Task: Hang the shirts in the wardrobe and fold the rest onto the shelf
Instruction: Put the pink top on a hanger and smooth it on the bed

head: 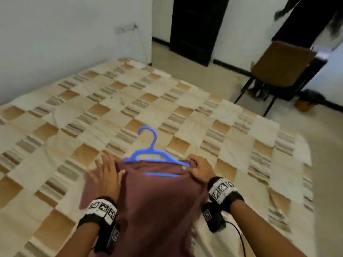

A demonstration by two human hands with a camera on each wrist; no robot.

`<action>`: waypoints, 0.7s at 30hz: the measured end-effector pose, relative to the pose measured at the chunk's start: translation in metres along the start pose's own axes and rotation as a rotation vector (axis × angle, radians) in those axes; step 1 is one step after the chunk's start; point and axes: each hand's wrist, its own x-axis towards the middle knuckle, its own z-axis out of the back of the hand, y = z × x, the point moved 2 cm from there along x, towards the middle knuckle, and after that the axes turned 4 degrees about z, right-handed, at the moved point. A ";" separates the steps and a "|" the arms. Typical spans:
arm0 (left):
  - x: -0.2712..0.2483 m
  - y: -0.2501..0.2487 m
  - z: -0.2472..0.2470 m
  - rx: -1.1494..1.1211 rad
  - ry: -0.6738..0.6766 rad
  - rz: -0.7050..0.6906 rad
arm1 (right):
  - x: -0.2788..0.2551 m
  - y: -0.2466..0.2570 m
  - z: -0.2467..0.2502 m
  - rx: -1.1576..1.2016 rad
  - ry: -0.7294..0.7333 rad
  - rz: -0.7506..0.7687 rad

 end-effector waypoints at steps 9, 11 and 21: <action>0.035 -0.116 0.139 -0.210 0.210 -0.353 | -0.051 0.060 0.147 0.112 -0.327 0.070; 0.034 -0.142 0.159 -0.227 0.175 -0.427 | -0.062 0.065 0.178 0.109 -0.362 0.085; -0.030 -0.328 0.160 -0.271 0.290 -0.799 | -0.177 -0.013 0.316 0.129 -0.408 -0.023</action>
